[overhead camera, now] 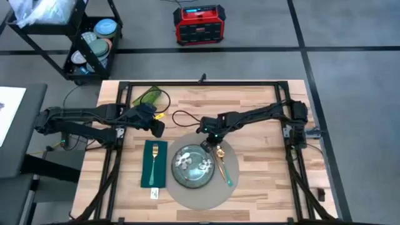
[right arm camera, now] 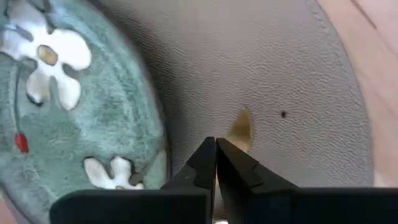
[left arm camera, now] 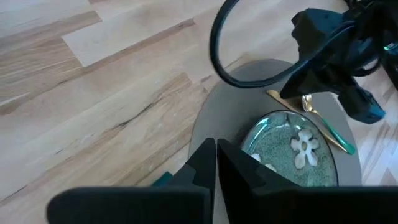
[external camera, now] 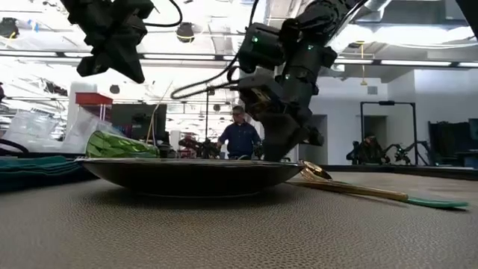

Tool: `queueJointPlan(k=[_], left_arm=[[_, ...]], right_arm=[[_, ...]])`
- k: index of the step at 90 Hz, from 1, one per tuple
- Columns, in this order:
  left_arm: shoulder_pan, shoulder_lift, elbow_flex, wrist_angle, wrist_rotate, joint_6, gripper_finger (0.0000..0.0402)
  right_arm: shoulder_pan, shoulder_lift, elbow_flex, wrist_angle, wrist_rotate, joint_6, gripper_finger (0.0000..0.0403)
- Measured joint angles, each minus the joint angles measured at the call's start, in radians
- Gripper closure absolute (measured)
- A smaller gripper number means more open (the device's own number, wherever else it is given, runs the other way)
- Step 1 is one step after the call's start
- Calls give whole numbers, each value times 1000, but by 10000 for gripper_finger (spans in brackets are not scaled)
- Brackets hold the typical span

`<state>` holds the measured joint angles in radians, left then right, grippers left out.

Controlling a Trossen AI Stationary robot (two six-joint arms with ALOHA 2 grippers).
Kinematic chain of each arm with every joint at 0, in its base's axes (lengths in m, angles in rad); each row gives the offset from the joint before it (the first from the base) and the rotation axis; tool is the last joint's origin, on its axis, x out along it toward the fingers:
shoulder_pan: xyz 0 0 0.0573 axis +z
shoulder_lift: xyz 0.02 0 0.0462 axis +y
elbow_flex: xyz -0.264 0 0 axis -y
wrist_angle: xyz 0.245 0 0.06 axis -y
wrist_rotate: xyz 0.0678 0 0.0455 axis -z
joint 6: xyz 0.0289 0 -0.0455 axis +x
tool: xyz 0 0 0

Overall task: Set table place
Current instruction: Put the green spoon on the gray tablemat to the right of the gold table knife

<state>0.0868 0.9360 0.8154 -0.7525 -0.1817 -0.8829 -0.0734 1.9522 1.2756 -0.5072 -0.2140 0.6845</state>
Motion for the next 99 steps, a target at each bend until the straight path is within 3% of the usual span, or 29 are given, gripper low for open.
queueJointPlan(k=[99], left_arm=[[0,0,0,-2,-10,19,402]], right_arm=[[1,15,-1,-21,18,7,403]])
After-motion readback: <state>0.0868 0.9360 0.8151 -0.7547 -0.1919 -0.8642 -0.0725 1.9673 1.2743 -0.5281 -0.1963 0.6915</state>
